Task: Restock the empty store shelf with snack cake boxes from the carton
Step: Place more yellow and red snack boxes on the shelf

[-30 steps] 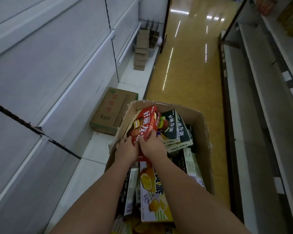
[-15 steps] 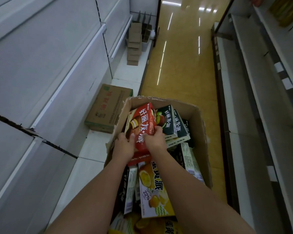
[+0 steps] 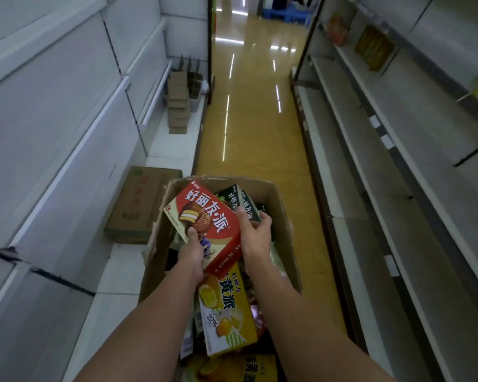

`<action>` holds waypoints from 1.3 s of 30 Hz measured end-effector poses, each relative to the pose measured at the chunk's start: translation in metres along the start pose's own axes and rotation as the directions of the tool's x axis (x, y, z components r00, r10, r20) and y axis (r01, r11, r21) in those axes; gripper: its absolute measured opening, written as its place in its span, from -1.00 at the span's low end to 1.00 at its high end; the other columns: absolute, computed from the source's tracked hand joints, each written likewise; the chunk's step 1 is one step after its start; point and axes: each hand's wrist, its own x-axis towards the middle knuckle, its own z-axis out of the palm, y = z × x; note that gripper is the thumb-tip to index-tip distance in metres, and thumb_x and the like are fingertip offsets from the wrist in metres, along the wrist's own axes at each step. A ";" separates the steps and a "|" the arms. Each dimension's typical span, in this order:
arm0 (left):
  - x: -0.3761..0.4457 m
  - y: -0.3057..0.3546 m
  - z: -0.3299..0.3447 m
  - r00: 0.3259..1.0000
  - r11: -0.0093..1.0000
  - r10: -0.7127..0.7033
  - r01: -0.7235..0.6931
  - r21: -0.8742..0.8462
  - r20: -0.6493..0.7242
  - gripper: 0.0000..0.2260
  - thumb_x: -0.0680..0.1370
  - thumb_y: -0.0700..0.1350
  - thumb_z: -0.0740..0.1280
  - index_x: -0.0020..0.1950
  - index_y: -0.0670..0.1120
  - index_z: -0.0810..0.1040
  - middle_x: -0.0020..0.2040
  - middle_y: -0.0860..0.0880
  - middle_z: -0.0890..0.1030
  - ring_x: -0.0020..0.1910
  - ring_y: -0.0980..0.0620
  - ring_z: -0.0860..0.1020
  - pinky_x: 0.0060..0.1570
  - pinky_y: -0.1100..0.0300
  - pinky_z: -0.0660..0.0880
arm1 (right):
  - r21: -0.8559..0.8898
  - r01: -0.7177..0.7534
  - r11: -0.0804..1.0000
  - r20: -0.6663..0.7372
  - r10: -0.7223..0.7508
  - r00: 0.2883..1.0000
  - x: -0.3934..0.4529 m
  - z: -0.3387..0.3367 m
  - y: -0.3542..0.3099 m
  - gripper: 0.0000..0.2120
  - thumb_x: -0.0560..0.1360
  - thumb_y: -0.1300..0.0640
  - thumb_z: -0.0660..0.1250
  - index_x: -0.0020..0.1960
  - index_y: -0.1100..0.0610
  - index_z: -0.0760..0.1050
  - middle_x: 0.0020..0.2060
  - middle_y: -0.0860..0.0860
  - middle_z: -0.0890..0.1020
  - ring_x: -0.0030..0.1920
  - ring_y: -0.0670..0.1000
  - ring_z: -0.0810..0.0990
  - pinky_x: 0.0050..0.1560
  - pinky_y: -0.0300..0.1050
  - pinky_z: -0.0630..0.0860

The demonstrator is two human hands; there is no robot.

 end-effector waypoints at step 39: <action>-0.261 -0.183 0.212 0.647 0.696 0.244 -0.635 0.334 0.722 -0.47 0.52 -0.07 0.39 0.40 -0.18 0.27 0.26 -0.20 0.48 0.20 -0.21 0.49 0.09 -0.05 0.42 | 0.296 0.184 0.937 -0.451 -0.032 0.892 -0.204 -0.447 0.099 -0.36 0.35 0.20 0.54 0.31 0.15 0.28 0.14 0.15 0.59 0.02 0.12 0.66 -0.09 -0.03 0.64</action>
